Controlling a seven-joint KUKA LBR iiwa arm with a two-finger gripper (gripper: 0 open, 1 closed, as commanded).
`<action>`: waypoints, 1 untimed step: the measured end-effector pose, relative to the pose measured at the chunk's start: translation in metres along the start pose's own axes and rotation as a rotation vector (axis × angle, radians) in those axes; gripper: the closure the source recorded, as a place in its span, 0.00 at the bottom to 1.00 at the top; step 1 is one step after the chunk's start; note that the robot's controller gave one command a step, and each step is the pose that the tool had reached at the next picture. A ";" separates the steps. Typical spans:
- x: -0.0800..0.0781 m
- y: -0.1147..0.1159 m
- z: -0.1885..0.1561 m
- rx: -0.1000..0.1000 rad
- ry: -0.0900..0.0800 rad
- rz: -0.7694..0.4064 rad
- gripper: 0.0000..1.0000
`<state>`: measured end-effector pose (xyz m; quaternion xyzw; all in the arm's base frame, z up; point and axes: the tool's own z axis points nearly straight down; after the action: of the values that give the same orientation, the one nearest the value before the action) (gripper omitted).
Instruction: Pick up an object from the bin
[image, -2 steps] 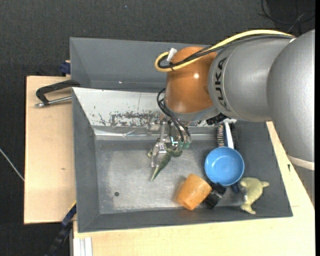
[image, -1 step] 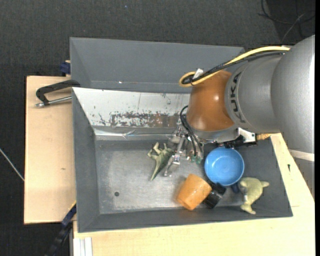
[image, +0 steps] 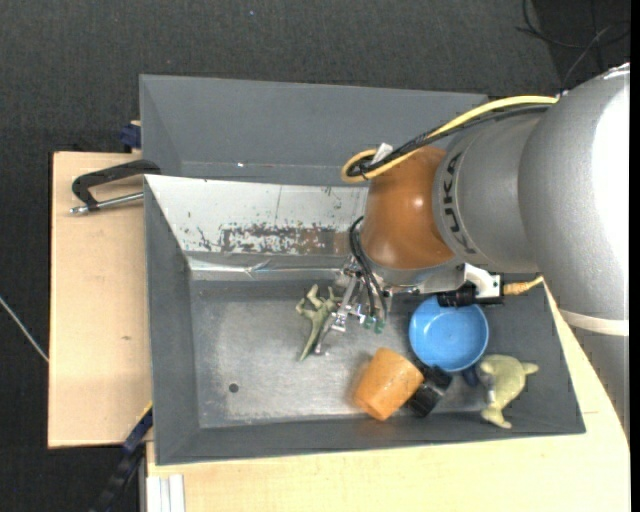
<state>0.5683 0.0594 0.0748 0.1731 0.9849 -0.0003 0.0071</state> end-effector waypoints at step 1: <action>0.001 0.002 0.000 -0.004 -0.001 -0.001 1.00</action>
Offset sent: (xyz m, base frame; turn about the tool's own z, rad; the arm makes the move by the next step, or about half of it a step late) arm 0.0000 0.0000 0.0000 0.0000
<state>0.5683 0.0610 0.0750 0.1725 0.9850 0.0014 0.0078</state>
